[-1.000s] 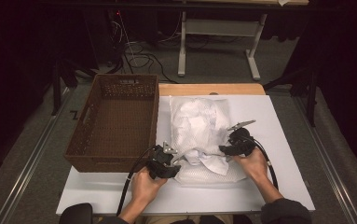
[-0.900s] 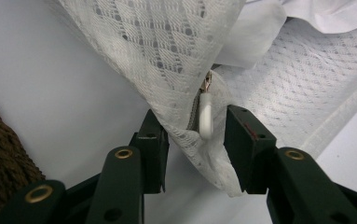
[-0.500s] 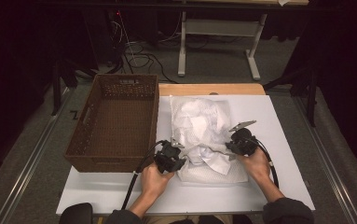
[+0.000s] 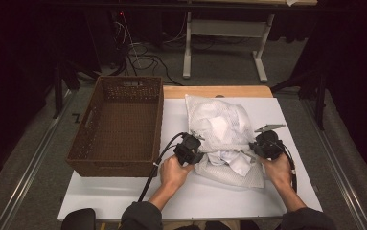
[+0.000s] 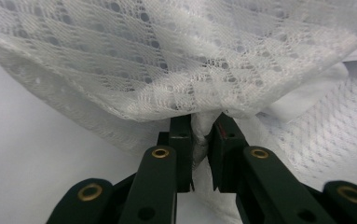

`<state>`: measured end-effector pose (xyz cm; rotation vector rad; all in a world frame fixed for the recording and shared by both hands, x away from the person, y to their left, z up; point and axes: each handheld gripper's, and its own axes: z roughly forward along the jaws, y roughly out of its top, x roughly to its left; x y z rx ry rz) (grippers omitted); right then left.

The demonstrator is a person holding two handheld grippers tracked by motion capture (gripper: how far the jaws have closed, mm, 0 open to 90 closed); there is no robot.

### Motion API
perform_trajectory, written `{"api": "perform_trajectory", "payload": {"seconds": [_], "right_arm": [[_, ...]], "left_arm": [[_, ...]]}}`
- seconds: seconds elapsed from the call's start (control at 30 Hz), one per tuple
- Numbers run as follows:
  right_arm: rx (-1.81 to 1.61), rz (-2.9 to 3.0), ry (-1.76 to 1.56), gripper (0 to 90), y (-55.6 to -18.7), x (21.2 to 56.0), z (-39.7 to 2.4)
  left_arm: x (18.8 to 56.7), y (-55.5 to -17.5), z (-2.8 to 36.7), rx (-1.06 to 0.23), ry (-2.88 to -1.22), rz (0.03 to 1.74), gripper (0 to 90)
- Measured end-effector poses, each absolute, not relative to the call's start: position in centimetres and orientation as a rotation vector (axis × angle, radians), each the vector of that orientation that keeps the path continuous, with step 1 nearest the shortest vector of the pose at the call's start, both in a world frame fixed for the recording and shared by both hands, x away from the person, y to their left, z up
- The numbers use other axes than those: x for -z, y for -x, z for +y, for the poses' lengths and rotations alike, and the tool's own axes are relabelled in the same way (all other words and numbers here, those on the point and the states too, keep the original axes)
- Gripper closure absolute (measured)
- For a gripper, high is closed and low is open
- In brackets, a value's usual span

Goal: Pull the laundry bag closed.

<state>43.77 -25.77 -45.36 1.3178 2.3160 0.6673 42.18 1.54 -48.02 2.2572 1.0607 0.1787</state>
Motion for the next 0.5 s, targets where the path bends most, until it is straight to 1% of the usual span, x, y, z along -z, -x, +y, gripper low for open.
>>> {"api": "perform_trajectory", "payload": {"seconds": [0.03, 0.13, 0.2, 0.33, 0.5], "right_arm": [[-0.665, 2.321, -1.312, 83.4, -43.7, 45.4, -25.7], [-0.668, 2.364, -1.300, 71.9, -43.2, 45.2, -25.5], [-0.688, 2.354, -1.275, 67.7, -42.5, 44.9, -25.3], [-0.751, 2.338, -1.222, 65.8, -41.1, 43.7, -25.0], [-0.767, 2.373, -1.120, 69.4, -39.6, 42.5, -23.8]], "left_arm": [[48.0, -41.9, 1.7, -0.179, -2.260, 1.053, 80.6], [47.4, -40.7, 2.7, -0.173, -2.254, 1.024, 80.5], [47.0, -39.9, 3.5, -0.165, -2.251, 1.013, 80.5], [46.7, -38.6, 4.7, -0.152, -2.249, 0.999, 80.7], [47.1, -37.8, 5.8, -0.112, -2.259, 1.000, 80.5]]}}
